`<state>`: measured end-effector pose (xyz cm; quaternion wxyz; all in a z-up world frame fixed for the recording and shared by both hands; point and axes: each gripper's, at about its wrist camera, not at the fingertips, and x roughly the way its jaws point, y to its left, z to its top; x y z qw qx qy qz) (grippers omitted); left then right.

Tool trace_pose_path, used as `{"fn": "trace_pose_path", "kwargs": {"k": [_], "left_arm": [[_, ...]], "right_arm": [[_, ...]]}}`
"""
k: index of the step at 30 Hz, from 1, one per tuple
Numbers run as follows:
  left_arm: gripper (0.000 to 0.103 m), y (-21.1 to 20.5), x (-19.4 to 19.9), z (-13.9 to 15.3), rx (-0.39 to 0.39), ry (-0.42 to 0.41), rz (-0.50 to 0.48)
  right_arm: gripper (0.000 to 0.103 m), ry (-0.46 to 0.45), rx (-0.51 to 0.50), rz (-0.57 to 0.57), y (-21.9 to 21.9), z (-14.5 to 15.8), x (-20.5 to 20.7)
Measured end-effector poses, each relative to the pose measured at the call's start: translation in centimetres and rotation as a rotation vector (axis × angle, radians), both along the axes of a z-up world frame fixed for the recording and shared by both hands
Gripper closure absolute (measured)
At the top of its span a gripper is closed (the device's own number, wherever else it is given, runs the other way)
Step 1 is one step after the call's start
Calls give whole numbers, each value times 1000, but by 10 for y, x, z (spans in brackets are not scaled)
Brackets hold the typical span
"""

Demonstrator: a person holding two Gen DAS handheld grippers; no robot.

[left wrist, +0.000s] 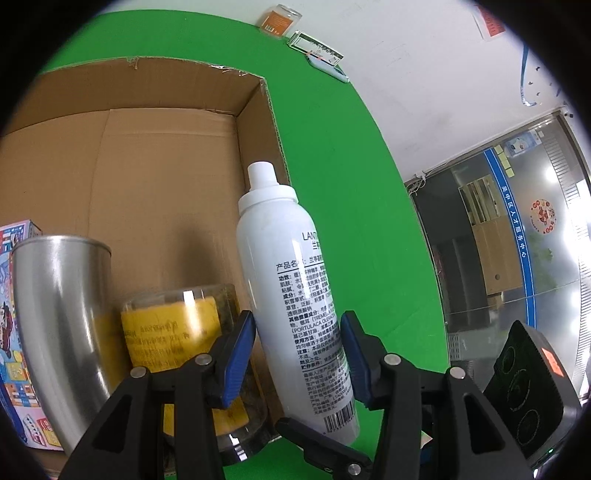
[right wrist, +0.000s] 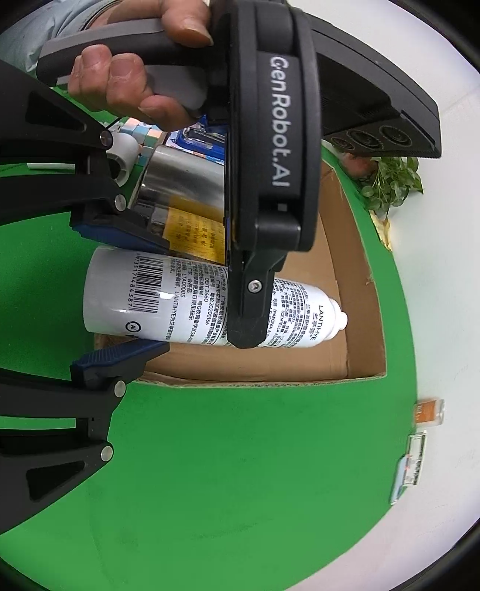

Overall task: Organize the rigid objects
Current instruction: 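Carry the spray bottle with both grippers, stand it in the box beside the jar, release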

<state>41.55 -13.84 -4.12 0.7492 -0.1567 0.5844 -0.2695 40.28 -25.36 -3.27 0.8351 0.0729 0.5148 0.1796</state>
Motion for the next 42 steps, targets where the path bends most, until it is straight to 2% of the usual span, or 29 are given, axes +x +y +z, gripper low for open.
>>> {"fn": "trace_pose_path", "kwargs": {"k": [7,15,20,24,30,32,33,34,37,41,42], "left_arm": [[57,-12,10,-11,55,40,-35],[56,-15,11,-10,95,65,-52],[56,-7,24,-4,94,48,-20],[56,-15,37,-6,133,36,-49],[78,-25,48,-22,201,65,-81],[79,-27,48,-20,213,70,-92],[79,-29,48,-20,223,69,-105],[79,-31,48,-19,229,64,-118],[80,-30,46,-18,229,64,-128],[80,-28,45,-17,196,86,-149],[80,-28,44,-13,200,66,-150]], "right_arm": [[59,49,-43,-18,-4,-10,12],[60,33,-123,-39,7,-14,7],[60,23,-154,-55,12,-14,4],[57,32,-158,-59,13,-13,5],[55,42,-122,3,17,-2,-2],[65,30,-134,1,12,3,-4],[82,32,-141,-1,11,2,-2],[94,44,-151,-2,9,-1,-1],[96,79,-165,12,13,-13,1],[96,47,-168,19,19,-5,-6],[95,16,-189,7,19,1,-10]]}}
